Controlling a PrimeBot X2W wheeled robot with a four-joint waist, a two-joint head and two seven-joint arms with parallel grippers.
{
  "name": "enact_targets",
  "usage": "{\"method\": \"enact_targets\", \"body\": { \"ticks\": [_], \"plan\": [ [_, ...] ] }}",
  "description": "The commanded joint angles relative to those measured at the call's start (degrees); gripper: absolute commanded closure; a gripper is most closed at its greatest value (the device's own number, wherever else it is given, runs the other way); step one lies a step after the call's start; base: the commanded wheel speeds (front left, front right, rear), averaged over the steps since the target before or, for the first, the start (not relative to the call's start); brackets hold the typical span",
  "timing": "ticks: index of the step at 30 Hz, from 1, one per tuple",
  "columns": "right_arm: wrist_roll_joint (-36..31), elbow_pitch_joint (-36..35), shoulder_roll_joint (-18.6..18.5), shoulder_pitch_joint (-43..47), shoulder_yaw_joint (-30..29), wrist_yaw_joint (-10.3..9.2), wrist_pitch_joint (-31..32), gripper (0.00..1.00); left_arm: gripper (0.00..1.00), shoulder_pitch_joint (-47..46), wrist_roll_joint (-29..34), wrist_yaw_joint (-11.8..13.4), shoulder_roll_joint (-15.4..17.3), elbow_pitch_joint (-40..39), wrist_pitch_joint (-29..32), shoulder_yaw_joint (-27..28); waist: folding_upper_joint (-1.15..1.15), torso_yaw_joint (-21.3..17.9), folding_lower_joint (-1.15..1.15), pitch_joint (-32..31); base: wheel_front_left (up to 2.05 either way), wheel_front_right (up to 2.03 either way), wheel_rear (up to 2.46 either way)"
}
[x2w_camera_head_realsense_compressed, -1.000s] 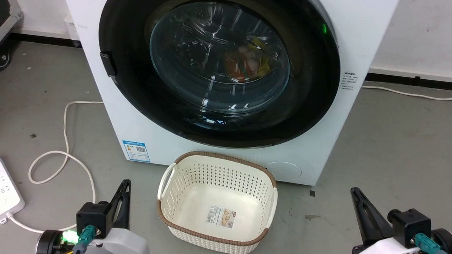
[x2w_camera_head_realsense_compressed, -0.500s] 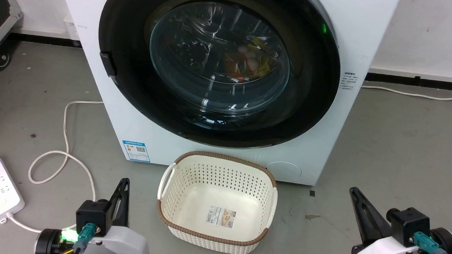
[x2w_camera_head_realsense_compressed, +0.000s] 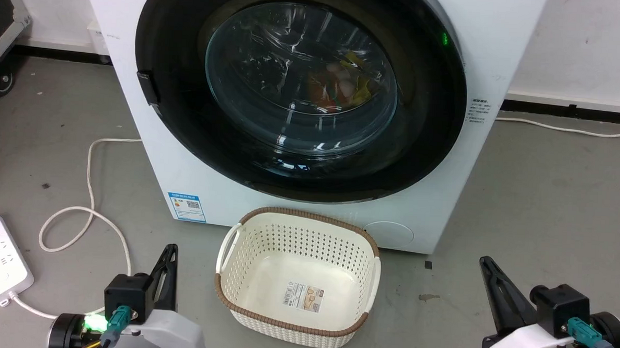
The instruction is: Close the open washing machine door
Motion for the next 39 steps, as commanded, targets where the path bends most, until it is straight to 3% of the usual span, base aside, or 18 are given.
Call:
{"method": "enact_targets", "body": {
  "ticks": [1, 39],
  "plan": [
    [-0.43, -0.32, 0.23, -0.8, 0.02, -0.04, 0.03, 1.0, 1.0, -0.87, 0.15, 0.14, -0.02, -0.27, 0.02, 0.07, 0.0, 0.0, 0.0, 0.0, 0.0, 0.0, 0.0],
    [-0.43, -0.32, 0.23, -0.8, 0.02, -0.04, 0.03, 1.0, 1.0, -0.87, 0.15, 0.14, -0.02, -0.27, 0.02, 0.07, 0.0, 0.0, 0.0, 0.0, 0.0, 0.0, 0.0]
  ]
}}
